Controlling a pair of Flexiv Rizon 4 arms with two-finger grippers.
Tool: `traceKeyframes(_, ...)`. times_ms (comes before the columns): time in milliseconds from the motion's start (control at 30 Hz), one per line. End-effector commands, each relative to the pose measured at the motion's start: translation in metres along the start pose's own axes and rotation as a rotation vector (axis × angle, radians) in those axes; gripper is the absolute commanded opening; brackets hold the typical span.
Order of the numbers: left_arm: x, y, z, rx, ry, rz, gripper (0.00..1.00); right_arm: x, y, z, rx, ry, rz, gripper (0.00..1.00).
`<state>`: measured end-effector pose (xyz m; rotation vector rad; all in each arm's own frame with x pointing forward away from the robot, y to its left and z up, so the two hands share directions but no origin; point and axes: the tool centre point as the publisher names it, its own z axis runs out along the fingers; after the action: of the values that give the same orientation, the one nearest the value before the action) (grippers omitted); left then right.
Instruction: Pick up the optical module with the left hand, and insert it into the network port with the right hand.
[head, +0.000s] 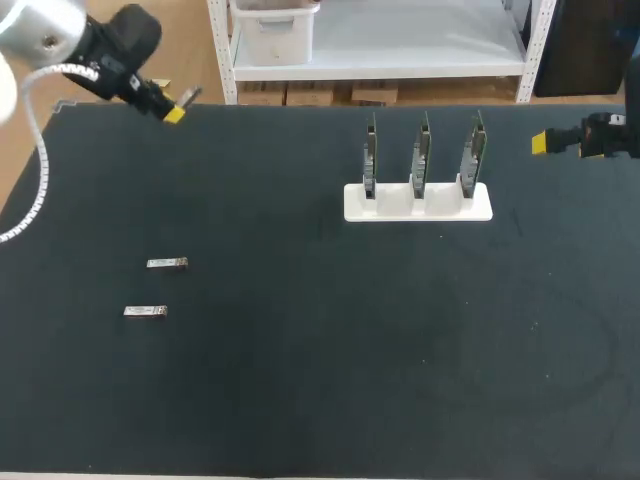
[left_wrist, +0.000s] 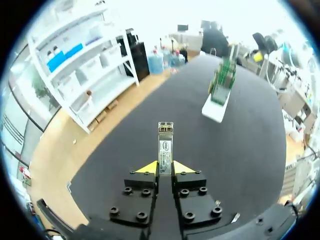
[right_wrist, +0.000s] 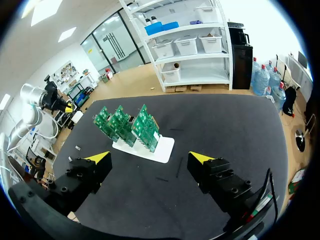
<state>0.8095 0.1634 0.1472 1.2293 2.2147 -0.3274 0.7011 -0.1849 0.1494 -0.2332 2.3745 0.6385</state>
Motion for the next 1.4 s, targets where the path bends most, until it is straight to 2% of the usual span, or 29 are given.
traceKeyframes(33, -0.01, -0.014, -0.013, -0.029, -0.34, -0.015, 0.0, 0.0, 0.001, -0.001, 0.004, -0.001, 0.001, 1.0)
traceKeyframes(267, -0.05, -0.028, -0.009, 0.026, -0.427, 0.056, 0.0, 0.0, 0.001, -0.001, 0.004, -0.001, 0.001, 1.0)
traceKeyframes(567, -0.1, -0.052, 0.007, 0.184, -0.508, 0.164, 0.0, 0.0, 0.001, -0.001, 0.004, -0.001, 0.001, 1.0)
traceKeyframes(700, -0.118, -0.069, 0.015, 0.256, -0.535, 0.209, 0.0, 0.0, 0.001, -0.001, 0.004, -0.001, 0.001, 1.0)
traceKeyframes(867, -0.132, -0.09, 0.024, 0.348, -0.565, 0.24, 0.0, 0.0, 0.001, -0.001, 0.004, -0.001, 0.001, 1.0)
traceKeyframes(967, -0.136, -0.103, 0.027, 0.374, -0.586, 0.265, 0.0, 0.0, 0.001, -0.001, 0.004, -0.001, 0.001, 1.0)
traceKeyframes(1233, -0.147, -0.135, 0.039, 0.483, -0.632, 0.251, 0.0, 0.0, 0.001, -0.001, 0.004, -0.001, 0.001, 1.0)
traceKeyframes(1400, -0.163, -0.148, 0.047, 0.529, -0.672, 0.251, 0.0, 0.0, 0.001, -0.001, 0.004, -0.001, 0.001, 1.0)
